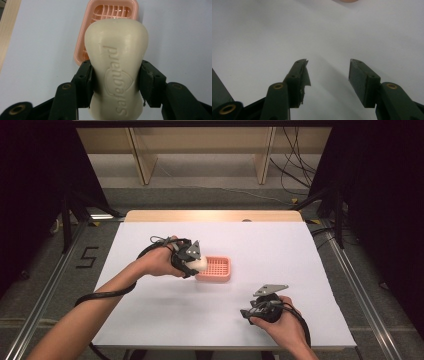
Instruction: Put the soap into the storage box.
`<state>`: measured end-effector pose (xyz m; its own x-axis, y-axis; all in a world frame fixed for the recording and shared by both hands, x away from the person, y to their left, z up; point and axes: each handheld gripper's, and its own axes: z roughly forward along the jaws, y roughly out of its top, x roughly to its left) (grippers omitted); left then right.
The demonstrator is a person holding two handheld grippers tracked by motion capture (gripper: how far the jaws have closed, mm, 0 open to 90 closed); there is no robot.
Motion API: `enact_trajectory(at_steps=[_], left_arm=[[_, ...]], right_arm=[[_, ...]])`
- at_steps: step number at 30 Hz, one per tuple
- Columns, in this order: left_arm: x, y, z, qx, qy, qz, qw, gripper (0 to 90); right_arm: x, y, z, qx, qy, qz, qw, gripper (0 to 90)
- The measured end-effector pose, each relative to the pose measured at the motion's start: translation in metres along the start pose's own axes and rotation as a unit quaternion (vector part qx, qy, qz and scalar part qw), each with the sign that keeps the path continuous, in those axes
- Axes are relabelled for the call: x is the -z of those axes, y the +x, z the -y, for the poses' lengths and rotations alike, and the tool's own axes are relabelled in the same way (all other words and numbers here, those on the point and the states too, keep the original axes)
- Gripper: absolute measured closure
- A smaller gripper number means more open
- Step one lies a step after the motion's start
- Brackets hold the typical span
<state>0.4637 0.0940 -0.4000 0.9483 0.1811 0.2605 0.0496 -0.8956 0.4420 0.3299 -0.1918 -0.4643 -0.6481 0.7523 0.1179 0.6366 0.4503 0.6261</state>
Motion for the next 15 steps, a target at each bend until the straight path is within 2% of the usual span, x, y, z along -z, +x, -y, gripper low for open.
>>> enact_trajectory(at_steps=[2,6,7,10,15], left_arm=[[-0.001,0.0002,-0.0011,0.002,-0.003,-0.001,1.0,49.7],[-0.0018,0.0012,-0.0035,0.0,-0.006,0.001,1.0,49.7],[-0.0022,0.0009,-0.0039,-0.003,-0.006,-0.001,1.0,49.7],[-0.0028,0.0002,-0.0054,-0.003,-0.006,0.002,1.0,49.7],[-0.0041,0.0014,-0.0077,-0.005,-0.007,-0.001,1.0,49.7]], right_arm=[[-0.0008,0.0014,0.0002,-0.008,-0.005,-0.003,0.9999,49.1],[-0.0006,0.0013,0.0004,-0.009,-0.004,-0.002,1.0,49.1],[-0.0015,0.0002,0.001,0.0,-0.007,0.003,1.0,49.1],[-0.0013,0.0,0.001,0.0,-0.008,0.003,1.0,49.1],[-0.0002,0.0011,0.0009,-0.008,-0.004,-0.002,1.0,49.1]])
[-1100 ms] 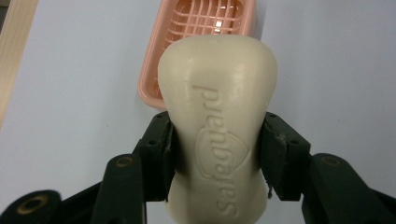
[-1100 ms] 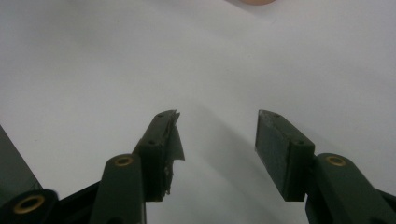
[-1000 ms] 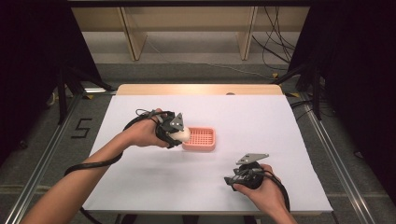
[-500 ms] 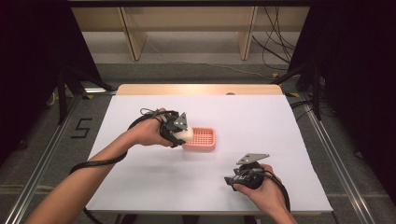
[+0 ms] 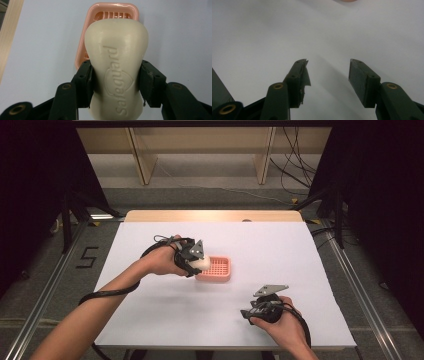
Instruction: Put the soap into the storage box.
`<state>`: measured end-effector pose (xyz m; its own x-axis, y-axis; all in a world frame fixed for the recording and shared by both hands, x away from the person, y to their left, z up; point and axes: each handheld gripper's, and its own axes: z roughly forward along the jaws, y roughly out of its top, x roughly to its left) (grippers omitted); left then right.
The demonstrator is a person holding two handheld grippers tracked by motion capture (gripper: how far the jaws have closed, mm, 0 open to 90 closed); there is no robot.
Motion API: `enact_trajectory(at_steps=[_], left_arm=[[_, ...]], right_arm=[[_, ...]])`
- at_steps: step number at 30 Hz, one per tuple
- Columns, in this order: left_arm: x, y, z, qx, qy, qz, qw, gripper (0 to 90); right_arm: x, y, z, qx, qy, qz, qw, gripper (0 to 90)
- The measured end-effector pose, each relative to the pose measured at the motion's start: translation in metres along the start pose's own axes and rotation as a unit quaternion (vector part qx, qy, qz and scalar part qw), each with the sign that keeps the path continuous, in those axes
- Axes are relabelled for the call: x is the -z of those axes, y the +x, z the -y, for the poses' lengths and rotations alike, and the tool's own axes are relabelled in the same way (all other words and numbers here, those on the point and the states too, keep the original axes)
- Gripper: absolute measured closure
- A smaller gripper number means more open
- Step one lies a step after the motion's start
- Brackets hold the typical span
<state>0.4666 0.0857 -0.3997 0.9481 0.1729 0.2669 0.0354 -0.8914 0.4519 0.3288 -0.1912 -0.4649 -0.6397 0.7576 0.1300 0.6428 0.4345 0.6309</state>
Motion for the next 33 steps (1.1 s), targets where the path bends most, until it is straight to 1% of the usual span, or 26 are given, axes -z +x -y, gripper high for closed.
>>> enact_trajectory(at_steps=[6,7,9,10,17,18,19,24,25,29,31,33], left_arm=[[-0.002,0.002,-0.003,0.001,-0.002,-0.002,1.0,49.8],[-0.002,0.002,-0.004,0.0,0.0,0.0,1.0,49.7],[-0.002,0.003,-0.004,-0.004,-0.001,-0.001,1.0,49.7],[-0.003,0.003,-0.006,-0.004,-0.001,0.0,1.0,49.7],[-0.007,0.002,-0.011,-0.009,-0.003,-0.001,1.0,49.7],[-0.008,0.002,-0.012,-0.011,-0.003,-0.001,0.9999,49.7],[-0.008,0.002,-0.012,-0.012,-0.002,-0.001,0.9999,49.7],[-0.009,0.003,-0.017,-0.015,-0.004,0.0,0.9999,49.7],[-0.009,0.003,-0.018,-0.014,-0.004,0.0,0.9999,49.7],[-0.011,0.004,-0.021,-0.017,-0.005,0.0,0.9998,49.7],[-0.012,0.004,-0.022,-0.019,-0.005,0.0,0.9998,49.7],[-0.012,0.004,-0.024,-0.02,-0.004,0.001,0.9998,49.7]], right_arm=[[0.0,0.0,0.0,0.0,0.0,0.0,1.0,49.1],[-0.001,-0.001,0.001,0.006,-0.004,0.004,1.0,49.1],[-0.001,-0.001,0.001,0.008,-0.004,0.004,0.9999,49.1],[0.0,0.0,0.0,0.001,-0.001,0.001,1.0,49.1],[0.001,0.0,0.001,0.0,-0.001,0.002,1.0,49.1],[0.002,0.0,0.001,0.003,0.006,0.002,1.0,49.1],[0.002,0.0,0.001,0.0,0.007,0.002,1.0,49.1],[0.002,0.0,0.001,0.002,0.004,0.002,1.0,49.1],[0.002,-0.001,0.002,0.008,0.001,0.005,1.0,49.1],[0.002,0.0,0.002,0.007,0.002,0.005,1.0,49.1],[0.003,0.0,0.002,0.0,0.004,0.003,1.0,49.1],[0.003,0.0,0.002,0.0,0.002,0.001,1.0,49.1]])
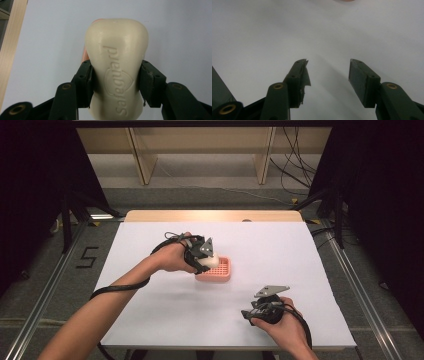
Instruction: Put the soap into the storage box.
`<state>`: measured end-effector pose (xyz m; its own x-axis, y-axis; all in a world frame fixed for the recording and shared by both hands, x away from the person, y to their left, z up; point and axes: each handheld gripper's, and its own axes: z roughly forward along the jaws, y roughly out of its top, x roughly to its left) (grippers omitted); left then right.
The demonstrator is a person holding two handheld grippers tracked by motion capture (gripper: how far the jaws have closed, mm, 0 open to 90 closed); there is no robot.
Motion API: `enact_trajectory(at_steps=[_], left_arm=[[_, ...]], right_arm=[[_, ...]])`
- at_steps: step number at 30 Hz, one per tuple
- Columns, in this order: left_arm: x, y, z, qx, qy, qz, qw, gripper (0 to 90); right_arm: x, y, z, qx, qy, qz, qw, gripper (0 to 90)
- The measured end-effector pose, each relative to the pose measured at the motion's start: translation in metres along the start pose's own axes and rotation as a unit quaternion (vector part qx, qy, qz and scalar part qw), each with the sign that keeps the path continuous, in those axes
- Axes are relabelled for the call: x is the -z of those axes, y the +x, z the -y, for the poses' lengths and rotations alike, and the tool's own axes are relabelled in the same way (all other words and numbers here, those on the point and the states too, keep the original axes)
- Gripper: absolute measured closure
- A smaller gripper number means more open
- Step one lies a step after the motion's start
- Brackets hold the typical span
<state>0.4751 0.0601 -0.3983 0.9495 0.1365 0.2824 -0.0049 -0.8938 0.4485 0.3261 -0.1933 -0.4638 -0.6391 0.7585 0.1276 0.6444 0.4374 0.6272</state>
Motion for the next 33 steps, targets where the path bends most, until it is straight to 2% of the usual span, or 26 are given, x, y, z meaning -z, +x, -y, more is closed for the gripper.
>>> enact_trajectory(at_steps=[7,9,15,16,18,19,21,30,33], left_arm=[[-0.0021,0.0003,-0.0027,-0.003,-0.002,0.001,1.0,49.7],[-0.003,0.0003,-0.0032,-0.005,-0.003,-0.002,1.0,49.7],[-0.0037,0.0017,-0.0045,-0.005,-0.005,-0.003,1.0,49.7],[-0.0039,0.0018,-0.0047,-0.005,-0.005,-0.004,1.0,49.7],[-0.0043,0.0026,-0.0052,-0.007,-0.004,-0.003,1.0,49.7],[-0.0047,0.0028,-0.0054,-0.008,-0.004,-0.005,1.0,49.7],[-0.0055,0.003,-0.0056,-0.007,-0.005,-0.006,0.9999,49.7],[-0.0086,0.0035,-0.0086,-0.009,-0.007,-0.007,0.9999,49.7],[-0.0097,0.0036,-0.0103,-0.011,-0.008,-0.006,0.9999,49.7]], right_arm=[[0.0003,-0.0002,0.0006,0.0,0.0,0.002,1.0,49.1],[0.0007,0.0017,0.0009,-0.011,0.004,0.0,0.9999,49.1],[0.0004,0.001,0.0009,-0.008,0.003,0.0,1.0,49.1],[-0.0001,-0.0009,0.0007,0.005,-0.001,0.002,1.0,49.1],[0.0001,-0.0002,0.0009,0.001,0.0,0.0,1.0,49.1],[0.0006,0.0023,0.0011,-0.014,0.005,-0.002,0.9999,49.1],[0.0003,0.0004,0.001,-0.004,0.002,0.001,1.0,49.1],[0.0011,0.0015,0.0013,-0.011,0.005,0.0,0.9999,49.1],[0.0004,0.0003,0.0018,-0.001,-0.001,0.003,1.0,49.1]])
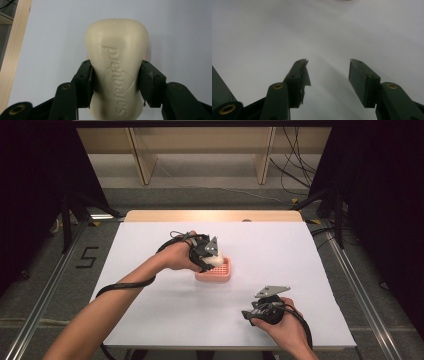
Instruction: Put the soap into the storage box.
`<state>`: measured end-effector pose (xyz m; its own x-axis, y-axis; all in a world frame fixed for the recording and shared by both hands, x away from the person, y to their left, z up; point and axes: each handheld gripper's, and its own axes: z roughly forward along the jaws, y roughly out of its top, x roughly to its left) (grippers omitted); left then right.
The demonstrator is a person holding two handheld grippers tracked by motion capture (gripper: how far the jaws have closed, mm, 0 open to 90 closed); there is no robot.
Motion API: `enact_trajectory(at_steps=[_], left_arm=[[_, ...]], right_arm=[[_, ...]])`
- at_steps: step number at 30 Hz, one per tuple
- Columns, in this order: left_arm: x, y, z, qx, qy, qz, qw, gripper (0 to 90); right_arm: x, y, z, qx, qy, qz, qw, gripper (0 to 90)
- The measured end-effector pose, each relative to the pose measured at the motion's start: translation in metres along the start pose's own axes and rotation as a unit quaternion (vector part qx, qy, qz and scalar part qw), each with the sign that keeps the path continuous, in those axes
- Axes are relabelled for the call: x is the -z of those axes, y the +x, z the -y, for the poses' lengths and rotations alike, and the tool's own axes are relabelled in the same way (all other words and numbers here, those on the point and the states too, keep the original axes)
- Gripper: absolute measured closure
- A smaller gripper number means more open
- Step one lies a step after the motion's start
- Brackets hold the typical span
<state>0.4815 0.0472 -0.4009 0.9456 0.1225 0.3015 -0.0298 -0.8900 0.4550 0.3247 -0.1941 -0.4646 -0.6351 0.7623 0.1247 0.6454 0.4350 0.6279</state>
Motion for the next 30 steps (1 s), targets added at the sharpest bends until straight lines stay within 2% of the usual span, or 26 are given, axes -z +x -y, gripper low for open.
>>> enact_trajectory(at_steps=[4,7,8,9,11,13,14,15,16,17,18,19,20,21,25,26,27,30], left_arm=[[-0.001,0.0,-0.002,-0.001,-0.002,-0.001,1.0,49.7],[-0.003,0.001,-0.003,-0.001,-0.001,-0.001,1.0,49.7],[-0.004,0.001,-0.003,0.0,-0.002,-0.001,1.0,49.7],[-0.004,0.001,-0.003,0.0,-0.001,0.0,1.0,49.7],[-0.005,0.001,-0.004,0.0,-0.003,-0.002,1.0,49.7],[-0.006,0.001,-0.004,0.001,-0.002,0.0,1.0,49.7],[-0.007,0.001,-0.004,0.0,-0.001,0.0,1.0,49.7],[-0.007,0.002,-0.004,-0.001,0.0,0.0,1.0,49.7],[-0.008,0.002,-0.005,-0.002,0.0,0.001,1.0,49.7],[-0.008,0.002,-0.005,0.0,0.0,0.002,1.0,49.7],[-0.009,0.002,-0.005,0.0,0.001,0.001,1.0,49.7],[-0.009,0.002,-0.005,0.0,0.001,0.001,1.0,49.7],[-0.01,0.002,-0.005,0.0,0.001,0.001,1.0,49.7],[-0.01,0.002,-0.005,0.0,0.002,0.003,1.0,49.7],[-0.012,0.002,-0.006,0.004,0.001,0.001,1.0,49.7],[-0.013,0.002,-0.006,0.002,0.002,0.002,1.0,49.7],[-0.014,0.002,-0.007,0.005,0.002,0.002,1.0,49.7],[-0.015,0.003,-0.008,0.005,0.003,0.003,1.0,49.7]], right_arm=[[0.0,0.0,0.0,-0.001,-0.001,0.001,1.0,49.1],[0.0,-0.002,0.0,0.012,-0.004,0.003,0.9999,49.1],[0.001,0.001,0.0,-0.008,0.001,-0.001,1.0,49.1],[0.001,0.002,0.0,-0.014,-0.003,-0.001,0.9999,49.1],[0.001,-0.001,-0.001,0.005,-0.003,0.001,1.0,49.1],[0.001,0.0,-0.001,0.001,-0.002,0.0,1.0,49.1],[0.002,0.002,0.0,-0.013,0.003,-0.001,0.9999,49.1],[0.001,-0.001,-0.001,0.005,-0.003,0.002,1.0,49.1],[0.0,-0.002,0.0,0.011,-0.011,0.005,0.9999,49.1],[0.0,0.0,0.0,-0.002,-0.007,0.004,1.0,49.1],[0.001,0.001,0.0,-0.004,-0.001,0.002,1.0,49.1],[0.001,-0.001,0.0,0.009,-0.002,0.003,1.0,49.1],[0.001,-0.002,0.0,0.011,-0.003,0.003,0.9999,49.1],[0.001,0.0,0.0,-0.002,-0.002,0.002,1.0,49.1],[0.002,0.001,0.0,-0.008,0.002,0.0,1.0,49.1],[0.002,0.0,0.0,0.001,-0.001,0.001,1.0,49.1],[0.002,0.001,0.0,-0.007,0.001,0.0,1.0,49.1],[0.002,0.001,0.0,-0.008,0.001,-0.002,1.0,49.1]])
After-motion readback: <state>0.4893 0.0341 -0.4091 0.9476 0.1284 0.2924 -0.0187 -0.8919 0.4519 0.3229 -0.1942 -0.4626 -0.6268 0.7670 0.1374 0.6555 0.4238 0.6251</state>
